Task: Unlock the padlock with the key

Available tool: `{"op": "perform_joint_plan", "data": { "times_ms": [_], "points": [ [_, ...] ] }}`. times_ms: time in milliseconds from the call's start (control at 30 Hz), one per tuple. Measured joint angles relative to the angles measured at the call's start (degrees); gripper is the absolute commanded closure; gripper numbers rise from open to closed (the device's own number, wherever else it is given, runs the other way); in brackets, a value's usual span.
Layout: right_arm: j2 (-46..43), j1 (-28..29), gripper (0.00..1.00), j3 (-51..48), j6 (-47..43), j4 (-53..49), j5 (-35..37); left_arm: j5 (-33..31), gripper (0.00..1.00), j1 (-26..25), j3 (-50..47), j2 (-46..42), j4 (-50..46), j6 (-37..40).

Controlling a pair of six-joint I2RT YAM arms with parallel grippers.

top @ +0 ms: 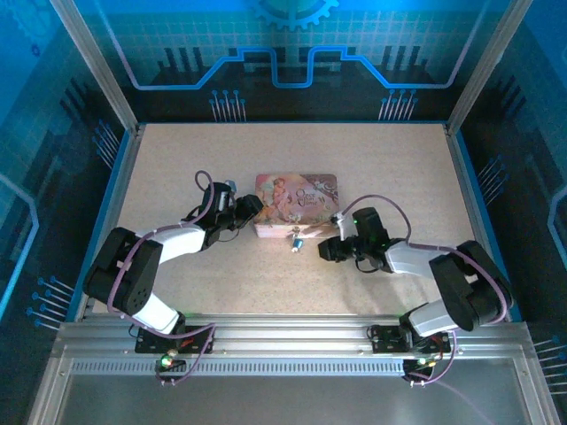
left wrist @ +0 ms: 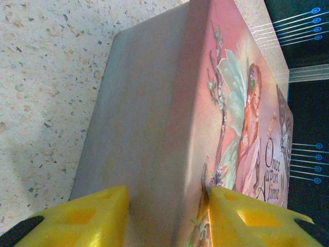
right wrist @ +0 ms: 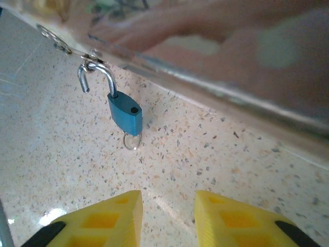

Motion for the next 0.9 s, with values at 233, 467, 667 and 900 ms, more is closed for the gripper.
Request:
{"op": "perform_joint_plan", "data": {
  "times_ms": [233, 467, 667, 900],
  "points": [
    [-5.7, -2.2, 0.5, 1.6, 0.0, -1.3, -4.7, -0.3, 0.56, -0.3, -0.9, -1.2, -0.3, 0.0],
    [-2.8, -4.0, 0.48, 6.1, 2.3, 1.4, -9.7, -0.8, 0.56, -0.7, -1.2, -1.6, -0.6, 0.0],
    [4.3, -7.5, 0.49, 11.2, 2.8, 3.7, -12.9, -1.4, 0.56, -0.9, -1.3, -1.8, -0.7, -0.1],
    [10.9, -9.8, 0.48, 15.8, 2.8, 7.2, -14.6, -1.9, 0.55, -2.6, -3.6, -4.2, -0.9, -1.4]
  ]
}}
